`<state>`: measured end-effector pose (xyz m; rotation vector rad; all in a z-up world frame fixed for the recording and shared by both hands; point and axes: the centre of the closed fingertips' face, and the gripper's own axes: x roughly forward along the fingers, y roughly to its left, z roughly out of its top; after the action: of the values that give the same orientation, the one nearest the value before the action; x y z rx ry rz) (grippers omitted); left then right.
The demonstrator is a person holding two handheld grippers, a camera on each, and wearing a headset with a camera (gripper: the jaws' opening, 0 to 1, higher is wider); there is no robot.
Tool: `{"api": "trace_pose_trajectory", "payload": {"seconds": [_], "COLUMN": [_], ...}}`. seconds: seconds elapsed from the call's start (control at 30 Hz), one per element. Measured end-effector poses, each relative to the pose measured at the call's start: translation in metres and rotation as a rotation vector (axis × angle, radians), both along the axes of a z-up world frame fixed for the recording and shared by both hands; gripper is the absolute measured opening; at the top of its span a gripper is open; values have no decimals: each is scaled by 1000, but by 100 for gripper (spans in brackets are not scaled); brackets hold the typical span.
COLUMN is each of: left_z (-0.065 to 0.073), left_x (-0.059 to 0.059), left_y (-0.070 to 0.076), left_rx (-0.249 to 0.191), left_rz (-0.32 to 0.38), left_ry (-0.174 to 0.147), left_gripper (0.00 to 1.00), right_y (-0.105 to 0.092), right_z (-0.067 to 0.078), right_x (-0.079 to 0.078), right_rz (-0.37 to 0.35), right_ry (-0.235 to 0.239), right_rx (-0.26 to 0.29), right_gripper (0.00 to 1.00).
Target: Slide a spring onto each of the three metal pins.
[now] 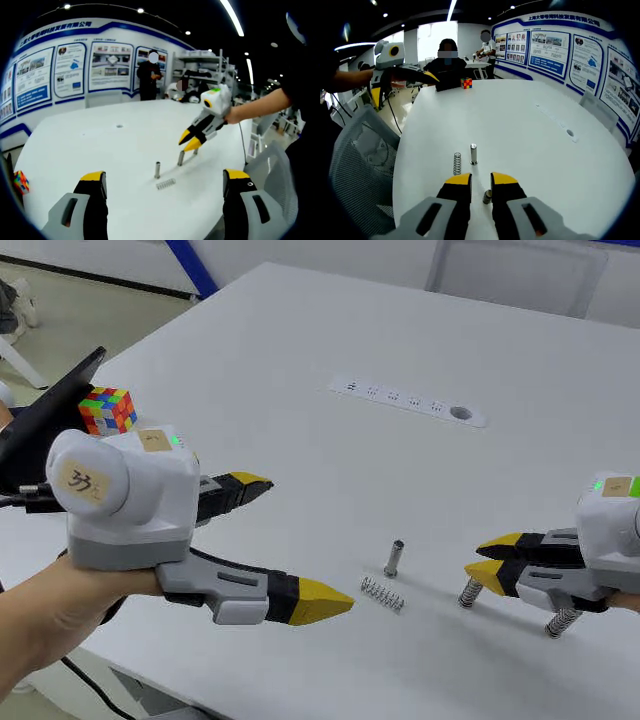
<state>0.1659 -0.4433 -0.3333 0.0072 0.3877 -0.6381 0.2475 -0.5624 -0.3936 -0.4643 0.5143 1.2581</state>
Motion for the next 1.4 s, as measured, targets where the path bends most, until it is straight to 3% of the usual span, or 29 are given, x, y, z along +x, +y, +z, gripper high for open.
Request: {"api": "trace_pose_trajectory", "payload": {"seconds": [0.17,0.43,0.53,0.87,1.07,1.4], "left_z": [-2,-9,-15,-21,-24,-27], "left_x": [-5,-16,-20,-26,-27,-28], "left_y": [3,18,24,29,30,28], "left_rx": [16,34,34,36,38,50], "left_rz": [-4,9,18,33,30,22], "left_ry": [9,32,46,58,72,77], "left_gripper": [98,98,97,96,96,95], "right_y": [16,38,43,45,48,52], "right_z": [-2,-23,-37,-70,-79,-91], "right_x": [-16,-30,-37,-30,-26,-26], "right_rz": [36,24,4,-38,-89,-92], "right_ry": [-2,43,59,58,63,83], "right_rx": [1,20,10,-83,-122,-152], "right_gripper": [16,16,16,16,16,16]}}
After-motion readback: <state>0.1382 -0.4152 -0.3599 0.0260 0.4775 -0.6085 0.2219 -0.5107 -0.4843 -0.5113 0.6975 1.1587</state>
